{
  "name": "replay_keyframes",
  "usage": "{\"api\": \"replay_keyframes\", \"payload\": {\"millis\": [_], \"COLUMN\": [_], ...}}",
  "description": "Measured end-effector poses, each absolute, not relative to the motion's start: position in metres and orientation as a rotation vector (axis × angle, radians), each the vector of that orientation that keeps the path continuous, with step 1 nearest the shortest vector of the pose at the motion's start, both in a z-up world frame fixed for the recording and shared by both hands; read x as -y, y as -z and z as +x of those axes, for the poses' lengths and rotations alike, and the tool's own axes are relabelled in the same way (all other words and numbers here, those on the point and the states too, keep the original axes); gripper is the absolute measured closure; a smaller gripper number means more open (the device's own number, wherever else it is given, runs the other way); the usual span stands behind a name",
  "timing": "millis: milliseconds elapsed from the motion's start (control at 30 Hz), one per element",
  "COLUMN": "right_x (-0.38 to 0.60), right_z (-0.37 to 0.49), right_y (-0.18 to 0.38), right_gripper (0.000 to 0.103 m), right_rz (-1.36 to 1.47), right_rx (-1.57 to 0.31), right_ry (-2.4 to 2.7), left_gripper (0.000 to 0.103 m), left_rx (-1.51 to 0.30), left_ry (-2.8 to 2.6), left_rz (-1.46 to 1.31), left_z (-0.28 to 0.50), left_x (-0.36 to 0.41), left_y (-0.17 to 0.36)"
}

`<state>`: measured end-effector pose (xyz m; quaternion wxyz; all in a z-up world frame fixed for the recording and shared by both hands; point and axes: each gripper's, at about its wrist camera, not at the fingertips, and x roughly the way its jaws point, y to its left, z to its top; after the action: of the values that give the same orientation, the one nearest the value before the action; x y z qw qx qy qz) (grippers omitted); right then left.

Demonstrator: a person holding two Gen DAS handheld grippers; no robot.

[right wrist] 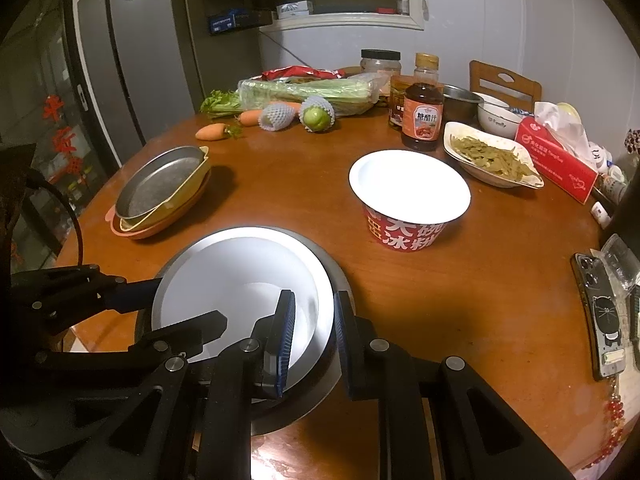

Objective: Organize plates and bowls
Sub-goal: 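Open both tools to release the white plate inside the steel basin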

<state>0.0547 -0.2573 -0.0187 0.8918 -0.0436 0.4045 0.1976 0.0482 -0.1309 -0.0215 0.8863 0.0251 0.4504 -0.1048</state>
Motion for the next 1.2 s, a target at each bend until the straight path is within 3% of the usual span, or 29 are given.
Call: {"api": "replay_keyframes", "payload": {"millis": [500, 933, 1200], "right_x": [0.256, 0.261, 0.267], "right_z": [0.052, 0.055, 0.057], "right_y": [0.017, 0.017, 0.016], "right_gripper": [0.082, 0.081, 0.068], "right_rz": [-0.099, -0.078, -0.039], "right_rx": [-0.830, -0.843, -0.854], "right_ry": [-0.401, -0.387, -0.382], "left_gripper": [0.063, 0.055, 0.049], "left_rx": [-0.941, -0.896, -0.877], "left_ry": [0.192, 0.200, 0.204], "left_rz": [0.063, 0.099, 0.106], "left_z": [0.054, 0.058, 0.055], "left_x": [0.129, 0.138, 0.138], "left_y": [0.027, 0.028, 0.023]}}
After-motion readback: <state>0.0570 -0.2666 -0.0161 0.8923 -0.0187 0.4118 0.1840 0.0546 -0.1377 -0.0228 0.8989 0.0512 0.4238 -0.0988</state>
